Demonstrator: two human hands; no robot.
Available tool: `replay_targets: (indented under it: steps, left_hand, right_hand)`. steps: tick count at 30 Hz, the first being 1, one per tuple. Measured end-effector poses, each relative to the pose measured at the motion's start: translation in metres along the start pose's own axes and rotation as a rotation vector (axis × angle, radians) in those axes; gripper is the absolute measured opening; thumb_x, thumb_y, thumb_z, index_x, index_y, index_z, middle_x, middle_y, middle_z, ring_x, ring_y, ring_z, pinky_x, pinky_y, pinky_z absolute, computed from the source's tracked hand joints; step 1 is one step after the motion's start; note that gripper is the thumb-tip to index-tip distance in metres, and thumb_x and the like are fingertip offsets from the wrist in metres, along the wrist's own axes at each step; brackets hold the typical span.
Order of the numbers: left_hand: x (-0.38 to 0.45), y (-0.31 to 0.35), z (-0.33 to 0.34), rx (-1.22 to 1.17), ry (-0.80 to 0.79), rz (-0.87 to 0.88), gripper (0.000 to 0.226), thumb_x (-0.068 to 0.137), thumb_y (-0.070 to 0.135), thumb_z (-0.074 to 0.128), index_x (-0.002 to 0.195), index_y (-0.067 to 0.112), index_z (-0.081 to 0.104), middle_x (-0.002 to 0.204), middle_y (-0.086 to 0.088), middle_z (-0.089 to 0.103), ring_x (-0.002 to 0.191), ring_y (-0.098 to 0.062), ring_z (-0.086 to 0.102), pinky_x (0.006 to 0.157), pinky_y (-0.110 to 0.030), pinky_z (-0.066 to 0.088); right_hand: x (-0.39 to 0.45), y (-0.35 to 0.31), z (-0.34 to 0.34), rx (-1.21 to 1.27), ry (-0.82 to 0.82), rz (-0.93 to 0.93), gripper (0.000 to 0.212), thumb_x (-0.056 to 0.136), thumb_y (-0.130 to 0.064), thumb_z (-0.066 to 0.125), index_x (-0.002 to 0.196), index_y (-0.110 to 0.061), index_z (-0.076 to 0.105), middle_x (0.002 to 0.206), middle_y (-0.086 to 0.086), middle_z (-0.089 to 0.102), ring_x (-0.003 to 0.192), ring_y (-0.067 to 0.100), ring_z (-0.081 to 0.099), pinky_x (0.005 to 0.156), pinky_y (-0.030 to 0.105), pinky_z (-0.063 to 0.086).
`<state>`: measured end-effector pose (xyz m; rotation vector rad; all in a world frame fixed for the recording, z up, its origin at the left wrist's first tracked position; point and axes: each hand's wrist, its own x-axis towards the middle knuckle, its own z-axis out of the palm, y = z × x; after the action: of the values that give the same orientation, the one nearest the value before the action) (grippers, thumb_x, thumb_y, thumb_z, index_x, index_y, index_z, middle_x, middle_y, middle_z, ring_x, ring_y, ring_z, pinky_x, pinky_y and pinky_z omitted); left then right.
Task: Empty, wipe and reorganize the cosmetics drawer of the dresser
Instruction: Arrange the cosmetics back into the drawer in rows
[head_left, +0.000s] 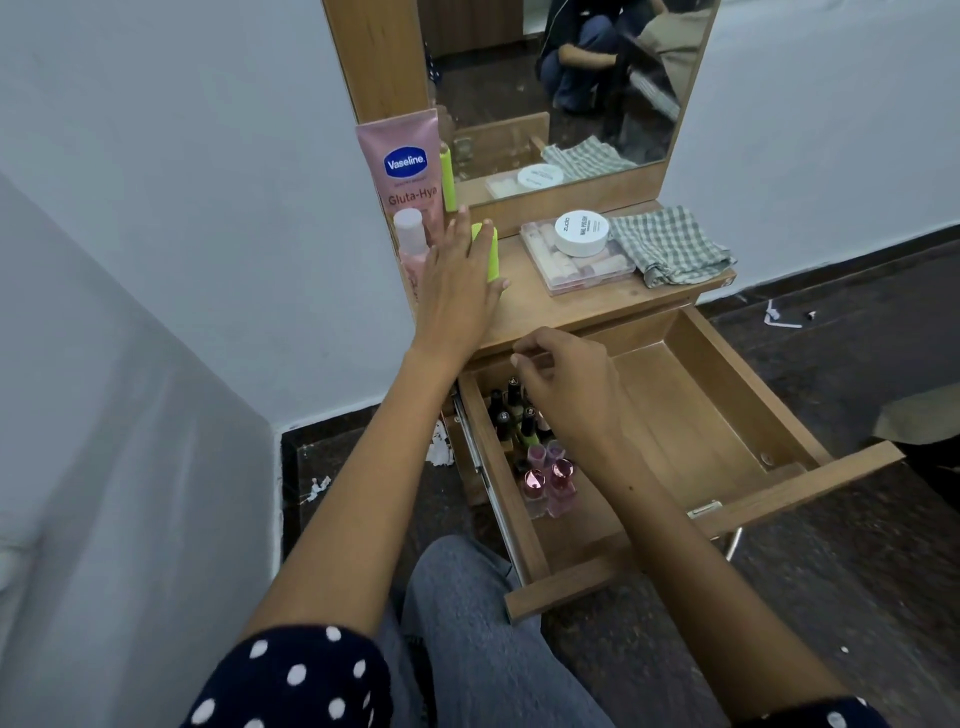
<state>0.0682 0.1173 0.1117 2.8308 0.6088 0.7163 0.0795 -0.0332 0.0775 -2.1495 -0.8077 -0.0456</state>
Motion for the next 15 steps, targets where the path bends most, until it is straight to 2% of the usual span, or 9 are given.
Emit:
replay_targets:
  steps: [2,3,5,10,12,15]
  left_hand:
    - [0.002,0.003,-0.003,-0.140,0.099,-0.033,0.041,0.086,0.018,0.068,0.122,0.007,0.053,0.130,-0.016,0.053,0.118,-0.029,0.053,0.097,-0.042,0.043]
    - [0.000,0.006,-0.005,-0.178,0.142,-0.031,0.033,0.084,0.014,0.069,0.113,0.006,0.056,0.118,-0.014,0.059,0.106,-0.028,0.058,0.088,-0.035,0.045]
    - [-0.008,0.014,-0.007,-0.195,0.176,0.025,0.029,0.081,0.010,0.071,0.106,0.005,0.058,0.107,-0.011,0.061,0.096,-0.026,0.060,0.077,-0.025,0.041]
    - [-0.054,0.044,-0.006,-0.385,0.229,0.166,0.022,0.084,0.009,0.067,0.103,0.003,0.060,0.102,-0.008,0.061,0.093,-0.017,0.056,0.077,-0.024,0.044]
    - [-0.076,0.054,-0.004,-0.478,0.202,0.166,0.022,0.086,0.011,0.067,0.106,0.003,0.060,0.104,-0.008,0.062,0.095,-0.016,0.058,0.082,-0.028,0.048]
    - [-0.101,0.063,-0.004,-0.604,0.141,0.123,0.029,0.087,0.015,0.069,0.112,0.005,0.059,0.106,-0.004,0.064,0.097,-0.011,0.059,0.083,-0.029,0.049]
  right_hand:
    - [0.000,0.002,-0.002,0.020,0.017,-0.006,0.007,0.085,-0.026,0.063,0.090,-0.024,0.069,0.084,-0.009,0.071,0.078,0.008,0.067,0.068,0.038,0.055]
    - [0.000,0.003,-0.004,0.041,0.028,-0.006,0.007,0.085,-0.025,0.064,0.090,-0.024,0.069,0.084,-0.009,0.071,0.078,0.008,0.067,0.069,0.038,0.056]
    - [0.000,0.005,-0.008,0.100,0.061,-0.011,0.011,0.084,-0.025,0.066,0.094,-0.022,0.069,0.088,-0.008,0.071,0.081,0.008,0.067,0.070,0.040,0.056]
    - [-0.001,0.011,-0.025,0.102,0.149,-0.073,0.049,0.081,-0.025,0.071,0.126,-0.017,0.054,0.121,-0.001,0.062,0.107,0.014,0.060,0.079,0.040,0.055]
    - [-0.006,0.016,-0.035,0.096,0.132,-0.094,0.050,0.079,-0.021,0.069,0.126,-0.018,0.053,0.119,-0.003,0.063,0.104,0.013,0.063,0.079,0.040,0.055]
    - [-0.021,0.026,-0.049,0.101,0.024,-0.122,0.039,0.076,-0.019,0.071,0.114,-0.021,0.061,0.104,-0.009,0.068,0.093,0.008,0.064,0.074,0.040,0.055]
